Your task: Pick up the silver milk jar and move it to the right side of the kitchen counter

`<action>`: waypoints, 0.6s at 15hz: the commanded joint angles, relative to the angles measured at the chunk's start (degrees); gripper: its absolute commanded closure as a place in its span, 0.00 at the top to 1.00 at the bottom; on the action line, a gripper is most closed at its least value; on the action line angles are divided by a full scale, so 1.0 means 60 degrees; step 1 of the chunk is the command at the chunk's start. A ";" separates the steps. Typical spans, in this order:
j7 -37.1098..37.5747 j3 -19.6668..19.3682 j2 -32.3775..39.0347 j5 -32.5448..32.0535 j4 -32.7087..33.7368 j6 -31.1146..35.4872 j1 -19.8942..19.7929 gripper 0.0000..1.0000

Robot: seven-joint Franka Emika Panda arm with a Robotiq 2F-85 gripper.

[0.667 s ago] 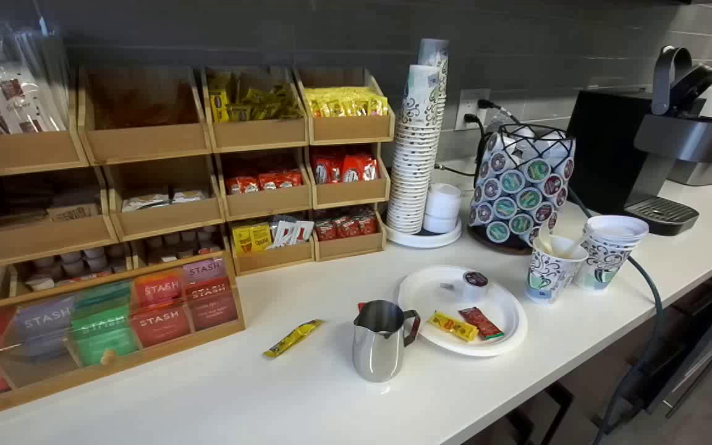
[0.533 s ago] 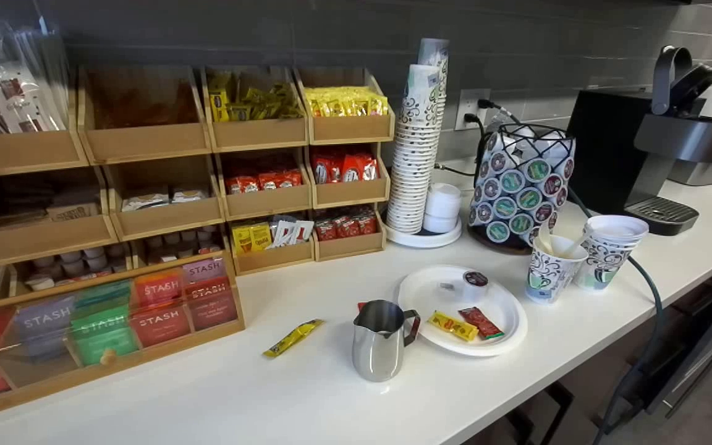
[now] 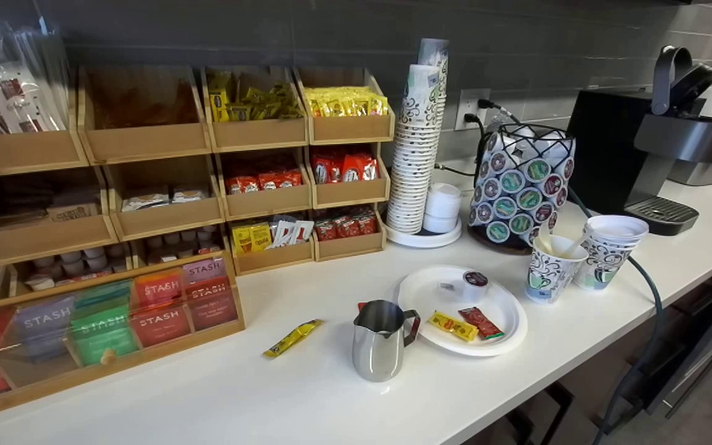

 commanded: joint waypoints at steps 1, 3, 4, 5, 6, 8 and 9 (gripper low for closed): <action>0.0099 -0.0124 0.0006 -0.0104 0.0021 -0.0042 0.0174 1.00; 0.0099 -0.0124 0.0006 -0.0104 0.0021 -0.0042 0.0174 1.00; 0.0099 -0.0124 0.0006 -0.0104 0.0021 -0.0042 0.0174 1.00; -0.0309 -0.0200 0.0057 0.0109 -0.0099 0.0188 0.0532 1.00; -0.0622 -0.0284 0.0155 0.0591 -0.0235 0.0443 0.0993 1.00; -0.0585 0.0077 0.0377 0.1255 -0.0568 0.0961 0.1636 1.00; -0.0573 0.0217 0.0499 0.1647 -0.0806 0.1367 0.2029 1.00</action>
